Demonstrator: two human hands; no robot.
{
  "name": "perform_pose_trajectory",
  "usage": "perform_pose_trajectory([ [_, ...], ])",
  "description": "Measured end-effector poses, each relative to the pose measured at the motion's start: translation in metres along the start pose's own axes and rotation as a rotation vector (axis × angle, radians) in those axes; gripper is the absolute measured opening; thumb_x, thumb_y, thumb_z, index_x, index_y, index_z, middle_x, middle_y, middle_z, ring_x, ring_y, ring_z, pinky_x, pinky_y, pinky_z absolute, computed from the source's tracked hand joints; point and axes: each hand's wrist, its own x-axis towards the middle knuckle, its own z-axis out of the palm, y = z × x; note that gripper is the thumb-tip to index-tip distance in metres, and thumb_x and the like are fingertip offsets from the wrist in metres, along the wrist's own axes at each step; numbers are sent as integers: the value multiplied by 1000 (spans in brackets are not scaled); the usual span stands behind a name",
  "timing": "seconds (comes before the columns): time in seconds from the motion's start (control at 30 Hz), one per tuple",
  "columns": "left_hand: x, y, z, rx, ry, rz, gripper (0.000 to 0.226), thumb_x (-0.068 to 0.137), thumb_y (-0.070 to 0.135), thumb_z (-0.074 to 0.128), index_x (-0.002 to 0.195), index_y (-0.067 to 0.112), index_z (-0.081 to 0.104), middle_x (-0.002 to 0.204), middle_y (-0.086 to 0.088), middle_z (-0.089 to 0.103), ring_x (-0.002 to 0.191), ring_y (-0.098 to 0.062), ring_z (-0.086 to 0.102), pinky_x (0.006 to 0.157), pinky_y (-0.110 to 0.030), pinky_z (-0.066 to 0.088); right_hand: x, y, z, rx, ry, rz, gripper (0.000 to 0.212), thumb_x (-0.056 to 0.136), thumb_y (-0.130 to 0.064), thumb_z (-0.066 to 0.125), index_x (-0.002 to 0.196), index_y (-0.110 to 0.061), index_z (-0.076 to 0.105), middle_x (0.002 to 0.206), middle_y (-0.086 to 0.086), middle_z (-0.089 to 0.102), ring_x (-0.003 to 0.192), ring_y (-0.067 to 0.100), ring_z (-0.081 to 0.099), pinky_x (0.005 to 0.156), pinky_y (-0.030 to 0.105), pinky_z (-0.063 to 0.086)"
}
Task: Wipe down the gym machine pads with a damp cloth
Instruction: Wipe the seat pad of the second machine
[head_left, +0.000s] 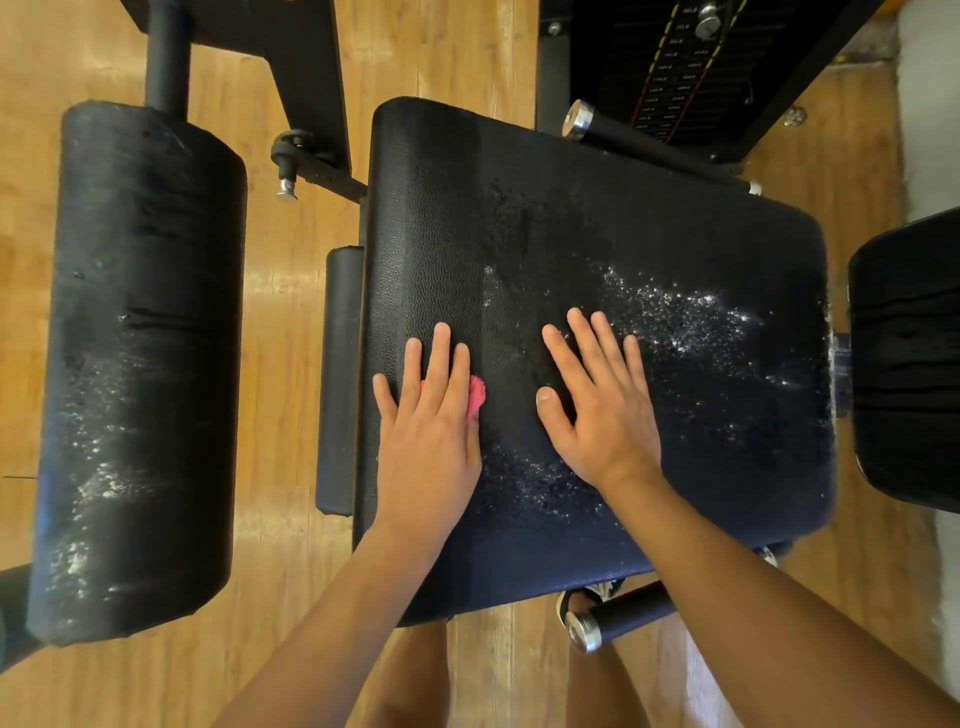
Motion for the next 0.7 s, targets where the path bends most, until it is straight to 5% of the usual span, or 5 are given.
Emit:
perform_pose_trajectory([
  [0.7,-19,5,9,63,-10,3,62,105,18,49,161,10,25,172,-5,5,158,-30,-2,122,-54,2,-1,0,2,-3,19,-4,60,104,-43,37,161,-25,29,171,3,18,159,21,6,129,51,7],
])
